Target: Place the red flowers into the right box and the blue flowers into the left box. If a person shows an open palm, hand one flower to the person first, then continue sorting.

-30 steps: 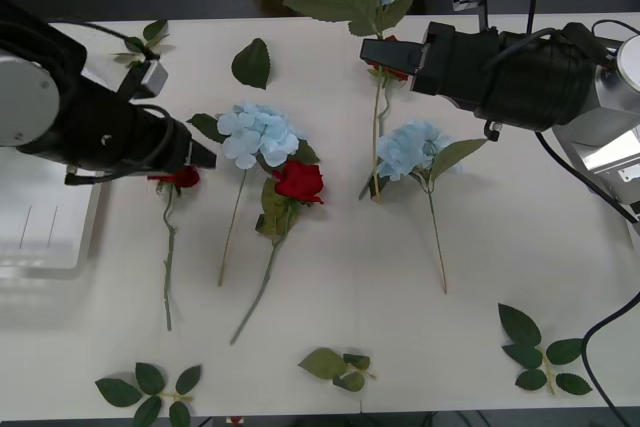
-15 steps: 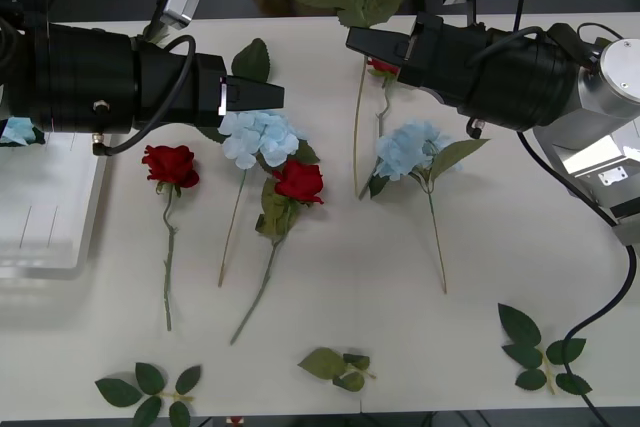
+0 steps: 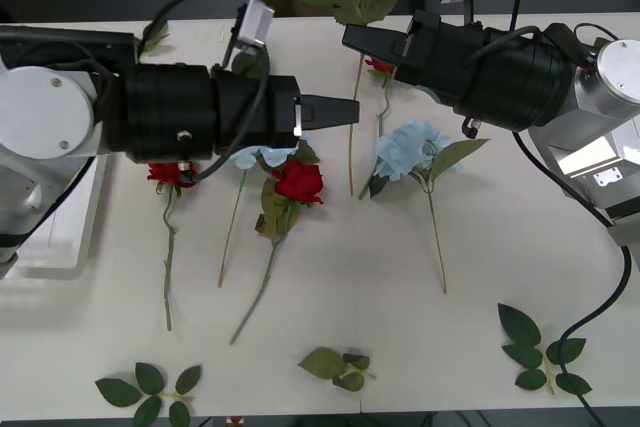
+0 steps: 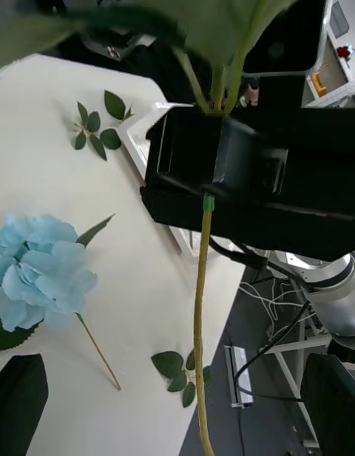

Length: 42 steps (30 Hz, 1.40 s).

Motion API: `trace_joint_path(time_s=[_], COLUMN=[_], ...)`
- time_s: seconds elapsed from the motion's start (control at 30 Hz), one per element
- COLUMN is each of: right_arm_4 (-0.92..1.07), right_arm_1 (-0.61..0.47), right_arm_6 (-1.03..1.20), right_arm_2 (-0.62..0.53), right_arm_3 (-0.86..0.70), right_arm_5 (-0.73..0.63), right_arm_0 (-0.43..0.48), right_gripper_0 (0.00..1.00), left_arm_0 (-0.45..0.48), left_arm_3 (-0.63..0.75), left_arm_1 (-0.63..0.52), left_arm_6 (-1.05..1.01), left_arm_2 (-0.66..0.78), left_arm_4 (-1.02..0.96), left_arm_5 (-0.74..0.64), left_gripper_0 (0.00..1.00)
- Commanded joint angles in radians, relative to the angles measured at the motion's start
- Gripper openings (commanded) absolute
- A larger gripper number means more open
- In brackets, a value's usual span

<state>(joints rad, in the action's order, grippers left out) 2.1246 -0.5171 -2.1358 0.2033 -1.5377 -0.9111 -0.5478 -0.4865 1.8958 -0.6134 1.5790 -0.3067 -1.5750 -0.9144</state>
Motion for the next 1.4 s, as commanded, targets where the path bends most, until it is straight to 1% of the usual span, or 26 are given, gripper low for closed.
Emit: trace_joint_path(time_s=[0.03,0.17,0.37,0.4,0.43,0.47,0.83,0.87,0.9,0.93,1.03,1.07,1.1,1.13,1.27,1.4], right_arm_4=[0.015,0.015,0.015,0.015,0.015,0.015,0.015,0.015,0.017,0.017,0.018,0.018,0.018,0.018,0.018,0.041], right_arm_1=[0.022,0.022,0.020,0.022,0.020,0.022,0.022,0.022,0.022,0.022,0.022,0.020,0.015,0.009,-0.017,-0.058], right_arm_6=[-0.030,-0.033,-0.036,-0.038,-0.039,-0.041,-0.044,-0.044,-0.047,-0.049,-0.053,-0.053,-0.055,-0.059,-0.069,-0.072], right_arm_2=[0.004,0.004,0.002,0.004,0.004,0.004,0.004,0.004,0.002,0.002,-0.001,-0.001,-0.004,-0.008,-0.033,-0.081], right_arm_3=[-0.045,-0.045,-0.044,-0.045,-0.045,-0.044,-0.045,-0.045,-0.045,-0.044,-0.045,-0.044,-0.044,-0.045,-0.044,-0.045], right_arm_5=[0.012,0.015,0.017,0.017,0.018,0.020,0.026,0.028,0.031,0.032,0.032,0.031,0.032,0.031,0.018,0.035], right_arm_0=[0.002,0.002,0.003,0.003,0.003,0.003,0.005,0.006,0.008,0.009,0.016,0.017,0.022,0.026,0.046,0.097], right_gripper_0=[0.00,0.00,0.00,0.00,0.00,0.00,0.00,0.08,0.26,0.41,0.78,0.81,0.88,0.91,0.92,0.92], left_arm_0=[-0.104,-0.155,-0.188,-0.190,-0.190,-0.190,-0.187,-0.187,-0.187,-0.187,-0.187,-0.187,-0.187,-0.185,-0.185,-0.184], left_arm_3=[-0.058,-0.095,-0.132,-0.133,-0.133,-0.133,-0.133,-0.133,-0.133,-0.133,-0.133,-0.133,-0.133,-0.133,-0.133,-0.133], left_arm_1=[-0.009,0.001,0.038,0.040,0.040,0.040,0.041,0.040,0.040,0.040,0.040,0.040,0.040,0.040,0.040,0.038], left_arm_6=[0.050,0.050,0.052,0.053,0.052,0.053,0.075,0.075,0.076,0.076,0.081,0.081,0.082,0.084,0.088,0.093], left_arm_2=[-0.107,-0.161,-0.166,-0.167,-0.167,-0.166,-0.166,-0.166,-0.166,-0.166,-0.166,-0.166,-0.166,-0.166,-0.166,-0.166], left_arm_4=[-0.043,-0.060,-0.062,-0.065,-0.065,-0.066,-0.091,-0.091,-0.094,-0.094,-0.094,-0.094,-0.096,-0.096,-0.099,-0.102], left_arm_5=[0.068,0.106,0.109,0.109,0.109,0.109,0.109,0.109,0.109,0.109,0.109,0.109,0.111,0.114,0.114,0.114], left_gripper_0=[1.00,1.00,1.00,0.76,0.42,0.00,0.00,0.00,0.00,0.00,0.00,0.00,0.00,0.00,0.00,0.00])
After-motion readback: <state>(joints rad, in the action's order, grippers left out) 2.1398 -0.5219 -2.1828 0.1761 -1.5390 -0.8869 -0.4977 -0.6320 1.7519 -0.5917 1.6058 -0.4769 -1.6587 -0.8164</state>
